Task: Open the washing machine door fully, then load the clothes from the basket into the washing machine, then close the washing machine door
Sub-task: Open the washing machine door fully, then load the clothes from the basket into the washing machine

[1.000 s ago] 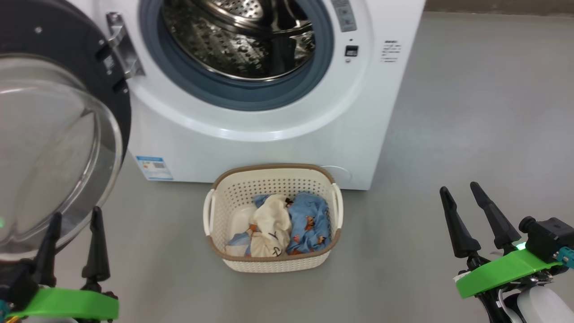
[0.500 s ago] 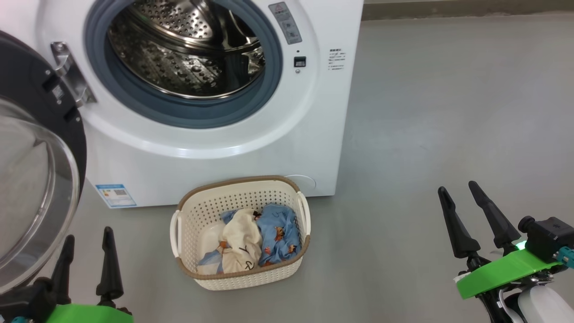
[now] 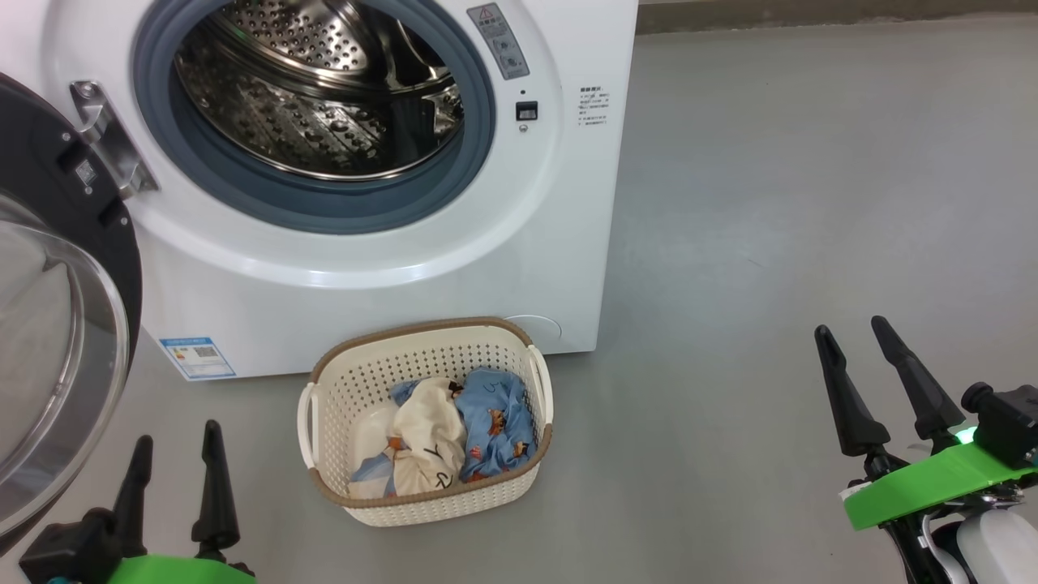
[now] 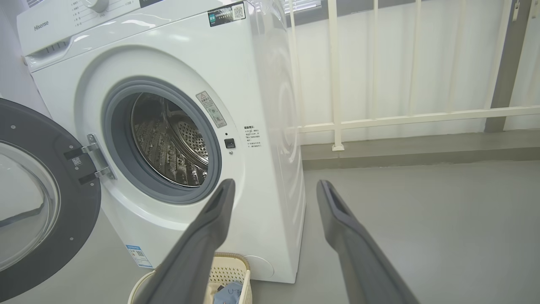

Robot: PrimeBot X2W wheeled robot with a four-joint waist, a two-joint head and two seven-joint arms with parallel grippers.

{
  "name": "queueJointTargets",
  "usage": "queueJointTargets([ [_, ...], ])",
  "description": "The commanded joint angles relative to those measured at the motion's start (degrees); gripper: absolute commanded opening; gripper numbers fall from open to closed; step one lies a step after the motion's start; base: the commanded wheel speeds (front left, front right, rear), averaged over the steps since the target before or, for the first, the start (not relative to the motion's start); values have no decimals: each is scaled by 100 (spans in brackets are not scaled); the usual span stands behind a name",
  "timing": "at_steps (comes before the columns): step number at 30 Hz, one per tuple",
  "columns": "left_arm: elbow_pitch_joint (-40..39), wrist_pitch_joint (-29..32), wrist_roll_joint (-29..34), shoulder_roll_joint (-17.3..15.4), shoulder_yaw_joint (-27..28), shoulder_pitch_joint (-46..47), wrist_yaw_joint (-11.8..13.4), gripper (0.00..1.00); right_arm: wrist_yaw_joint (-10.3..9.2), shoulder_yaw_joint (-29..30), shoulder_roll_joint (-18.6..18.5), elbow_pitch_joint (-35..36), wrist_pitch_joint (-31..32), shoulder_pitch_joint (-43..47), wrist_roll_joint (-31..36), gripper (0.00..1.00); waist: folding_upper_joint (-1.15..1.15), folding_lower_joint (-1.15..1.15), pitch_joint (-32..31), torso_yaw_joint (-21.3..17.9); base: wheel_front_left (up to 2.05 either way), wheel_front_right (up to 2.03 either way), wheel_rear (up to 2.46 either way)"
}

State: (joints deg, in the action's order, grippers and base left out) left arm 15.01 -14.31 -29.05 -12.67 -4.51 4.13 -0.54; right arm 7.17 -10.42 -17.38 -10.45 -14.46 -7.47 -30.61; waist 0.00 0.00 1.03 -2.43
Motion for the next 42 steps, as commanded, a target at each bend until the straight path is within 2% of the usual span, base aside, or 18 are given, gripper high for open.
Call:
queueJointTargets([
  [1,-67,-62,66,-65,206,104,-30,100,32,-18,-133,152,-54,-14,62,100,0,0,7,11,0,0,0],
  [31,-27,-68,366,126,446,157,-271,100,32,-39,-146,140,-54,-1,76,100,0,0,33,52,1,-1,0],
  [42,-60,-69,410,173,539,207,-325,100,32,-23,-126,152,-54,-41,74,100,0,0,140,70,97,-97,0],
])
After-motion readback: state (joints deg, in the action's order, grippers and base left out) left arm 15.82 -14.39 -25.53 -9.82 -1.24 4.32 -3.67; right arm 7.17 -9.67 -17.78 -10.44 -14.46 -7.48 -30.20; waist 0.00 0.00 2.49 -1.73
